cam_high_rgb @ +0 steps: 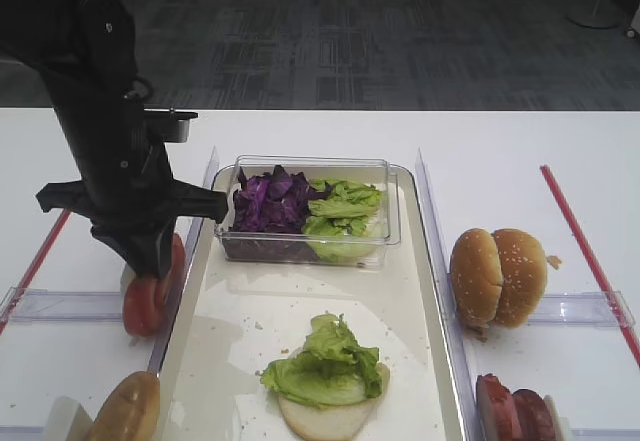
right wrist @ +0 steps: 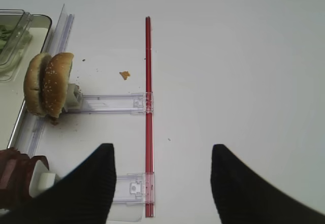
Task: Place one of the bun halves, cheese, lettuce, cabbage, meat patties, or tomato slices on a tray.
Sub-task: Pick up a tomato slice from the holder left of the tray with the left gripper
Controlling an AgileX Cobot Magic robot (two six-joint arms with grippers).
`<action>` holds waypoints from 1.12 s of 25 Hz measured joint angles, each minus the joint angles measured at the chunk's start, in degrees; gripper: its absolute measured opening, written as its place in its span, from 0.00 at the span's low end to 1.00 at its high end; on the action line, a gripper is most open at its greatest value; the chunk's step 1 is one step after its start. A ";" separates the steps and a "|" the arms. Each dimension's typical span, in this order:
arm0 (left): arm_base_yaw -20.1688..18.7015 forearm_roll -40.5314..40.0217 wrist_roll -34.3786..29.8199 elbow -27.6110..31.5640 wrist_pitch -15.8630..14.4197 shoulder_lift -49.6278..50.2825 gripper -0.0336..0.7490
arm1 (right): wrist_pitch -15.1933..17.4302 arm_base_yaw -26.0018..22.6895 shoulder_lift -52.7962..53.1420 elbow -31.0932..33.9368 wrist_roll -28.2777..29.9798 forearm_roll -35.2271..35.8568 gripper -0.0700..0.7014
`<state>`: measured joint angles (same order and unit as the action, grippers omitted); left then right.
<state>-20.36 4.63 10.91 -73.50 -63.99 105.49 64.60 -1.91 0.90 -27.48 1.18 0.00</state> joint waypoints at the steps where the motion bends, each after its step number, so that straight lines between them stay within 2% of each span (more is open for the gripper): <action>1: 0.00 0.00 0.00 -0.39 -0.35 0.00 0.14 | 0.00 0.00 0.00 0.00 0.00 0.00 0.67; 9: 0.00 -0.21 -0.59 -4.73 -5.00 0.00 0.14 | 0.00 0.00 0.00 0.00 0.00 0.00 0.67; 18: 0.00 -0.21 -1.34 -8.28 -5.38 0.00 0.14 | 0.00 0.00 0.00 0.00 0.00 0.00 0.67; 28: 0.00 -0.10 -2.79 -8.52 -5.60 -2.17 0.14 | 0.00 0.00 0.00 0.00 0.00 0.00 0.67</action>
<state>-20.36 4.53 8.12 -82.02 -69.60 103.32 64.60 -1.91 0.90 -27.48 1.18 0.00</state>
